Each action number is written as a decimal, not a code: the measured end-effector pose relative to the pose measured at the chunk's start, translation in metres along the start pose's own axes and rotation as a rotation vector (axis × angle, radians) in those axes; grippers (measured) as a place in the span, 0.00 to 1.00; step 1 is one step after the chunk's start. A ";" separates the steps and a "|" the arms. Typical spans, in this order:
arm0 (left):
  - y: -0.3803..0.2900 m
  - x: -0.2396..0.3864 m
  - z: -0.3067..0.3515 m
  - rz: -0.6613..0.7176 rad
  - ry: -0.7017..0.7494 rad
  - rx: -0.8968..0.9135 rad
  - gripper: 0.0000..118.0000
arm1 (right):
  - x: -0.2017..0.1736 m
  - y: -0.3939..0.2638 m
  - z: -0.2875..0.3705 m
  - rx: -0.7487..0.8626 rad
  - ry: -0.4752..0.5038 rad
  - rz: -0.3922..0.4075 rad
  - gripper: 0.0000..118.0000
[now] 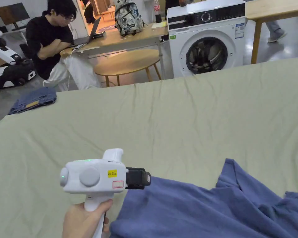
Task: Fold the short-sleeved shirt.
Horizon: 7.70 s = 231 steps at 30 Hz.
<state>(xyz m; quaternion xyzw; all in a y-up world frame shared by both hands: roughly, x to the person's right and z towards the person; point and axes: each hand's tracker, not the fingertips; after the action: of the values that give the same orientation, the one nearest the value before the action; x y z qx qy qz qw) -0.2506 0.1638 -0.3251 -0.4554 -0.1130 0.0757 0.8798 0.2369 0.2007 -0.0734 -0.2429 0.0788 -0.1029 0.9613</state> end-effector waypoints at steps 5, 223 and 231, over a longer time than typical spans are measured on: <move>0.016 -0.014 -0.058 0.063 0.051 -0.106 0.63 | 0.023 -0.017 0.001 -0.082 -0.092 0.050 0.00; 0.179 0.024 0.295 0.013 0.016 0.855 0.01 | -0.064 0.471 -0.079 0.373 -0.073 0.150 0.00; 0.258 0.027 0.323 -0.076 0.124 0.906 0.01 | -0.093 0.550 -0.115 0.467 -0.085 0.132 0.00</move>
<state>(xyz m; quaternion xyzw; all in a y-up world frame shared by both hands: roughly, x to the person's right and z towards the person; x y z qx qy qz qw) -0.3191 0.5714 -0.3520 -0.0237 -0.0323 0.0577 0.9975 0.2117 0.6444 -0.4298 -0.0125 0.0282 -0.0450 0.9985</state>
